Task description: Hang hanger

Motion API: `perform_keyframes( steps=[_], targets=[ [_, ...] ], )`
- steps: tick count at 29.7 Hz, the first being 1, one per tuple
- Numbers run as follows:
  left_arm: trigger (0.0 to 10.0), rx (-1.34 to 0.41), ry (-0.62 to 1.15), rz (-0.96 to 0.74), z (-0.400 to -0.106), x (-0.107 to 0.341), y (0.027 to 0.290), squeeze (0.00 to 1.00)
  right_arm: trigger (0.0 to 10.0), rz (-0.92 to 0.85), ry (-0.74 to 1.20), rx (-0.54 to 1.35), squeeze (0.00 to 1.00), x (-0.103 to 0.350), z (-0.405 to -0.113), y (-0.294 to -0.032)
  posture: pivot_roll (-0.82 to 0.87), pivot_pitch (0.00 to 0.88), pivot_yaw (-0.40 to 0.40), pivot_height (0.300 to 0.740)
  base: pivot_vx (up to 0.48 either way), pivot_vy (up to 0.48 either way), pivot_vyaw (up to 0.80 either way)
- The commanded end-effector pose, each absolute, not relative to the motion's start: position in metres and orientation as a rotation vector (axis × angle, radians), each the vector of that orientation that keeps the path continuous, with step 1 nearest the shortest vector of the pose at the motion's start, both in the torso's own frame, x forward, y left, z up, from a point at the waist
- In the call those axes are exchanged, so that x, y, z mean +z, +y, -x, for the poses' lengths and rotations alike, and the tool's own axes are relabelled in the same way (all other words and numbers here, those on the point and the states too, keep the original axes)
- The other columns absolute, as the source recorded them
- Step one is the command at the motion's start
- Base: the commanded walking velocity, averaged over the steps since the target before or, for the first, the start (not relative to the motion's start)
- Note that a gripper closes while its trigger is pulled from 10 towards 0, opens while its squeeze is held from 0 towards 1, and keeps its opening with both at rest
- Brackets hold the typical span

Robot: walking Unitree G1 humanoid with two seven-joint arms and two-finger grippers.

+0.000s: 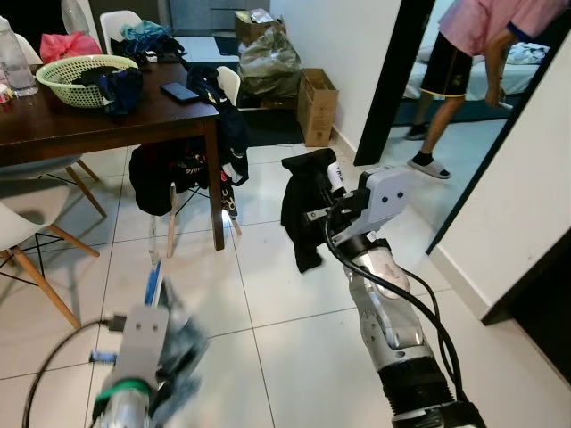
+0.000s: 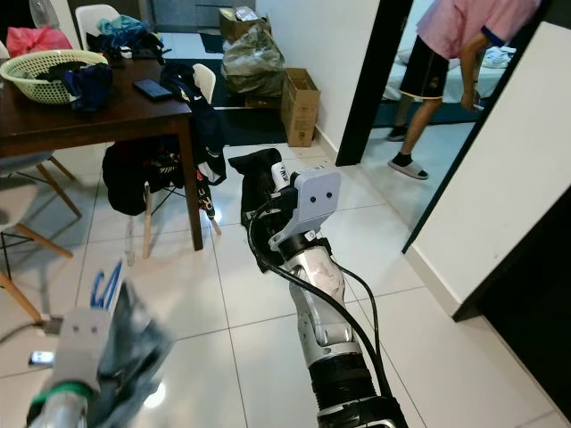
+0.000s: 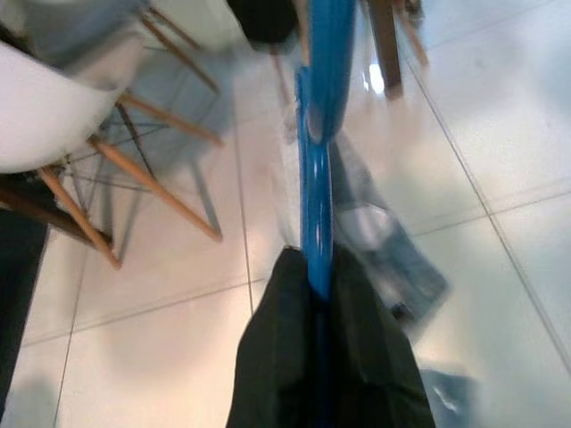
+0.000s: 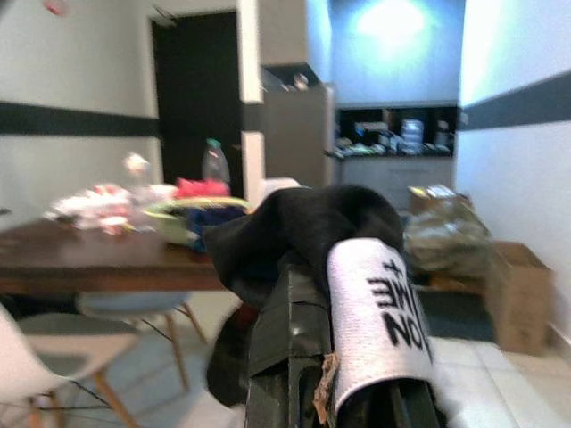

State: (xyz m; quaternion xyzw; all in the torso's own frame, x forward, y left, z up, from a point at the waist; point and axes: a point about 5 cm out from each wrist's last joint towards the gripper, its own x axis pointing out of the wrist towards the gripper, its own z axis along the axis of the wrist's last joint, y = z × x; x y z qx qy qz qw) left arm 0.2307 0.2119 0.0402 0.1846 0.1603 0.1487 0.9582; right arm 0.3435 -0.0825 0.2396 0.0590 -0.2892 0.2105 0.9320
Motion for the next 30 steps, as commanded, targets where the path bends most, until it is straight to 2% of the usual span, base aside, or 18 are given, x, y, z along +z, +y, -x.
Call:
perform_keyframes(
  steps=[1,4,7,10,13,24,30],
  targets=[
    [10.0,0.297,0.39,-0.368,-0.218,0.021,0.216,0.0,10.0,-0.124,-0.573,0.418,0.0,0.235,-0.345,-0.087,0.06,0.061,-0.01,0.74,0.454,0.0,0.0],
    [10.0,0.307,0.514,-0.34,-0.199,-0.005,0.224,0.0,10.0,-0.124,-0.571,0.423,0.0,0.236,-0.345,-0.087,0.06,0.064,-0.015,0.74,0.454,0.0,0.0],
    [10.0,0.308,0.552,-0.329,-0.191,-0.014,0.226,0.0,10.0,-0.123,-0.57,0.425,0.0,0.236,-0.346,-0.087,0.06,0.064,-0.015,0.74,0.454,0.0,0.0],
    [10.0,0.312,0.693,-0.425,-0.161,-0.045,0.235,0.0,10.0,-0.113,-0.545,0.468,0.0,0.235,-0.347,-0.082,0.07,0.08,-0.04,0.74,0.454,0.0,0.0],
    [10.0,0.333,0.723,-0.438,-0.149,-0.054,0.24,0.0,10.0,-0.101,-0.514,0.524,0.0,0.23,-0.346,-0.076,0.08,0.087,-0.055,0.74,0.454,0.0,0.0],
    [10.0,0.347,0.69,-0.417,-0.15,-0.056,0.237,0.0,10.0,-0.119,-0.492,0.599,0.0,0.227,-0.343,-0.063,0.09,0.089,-0.067,0.74,0.457,0.0,0.0],
    [10.0,0.34,0.662,-0.414,-0.155,-0.057,0.232,0.0,10.0,-0.135,-0.466,0.531,0.0,0.226,-0.35,-0.067,0.1,0.089,-0.066,0.74,0.455,0.0,0.63]
  ],
)
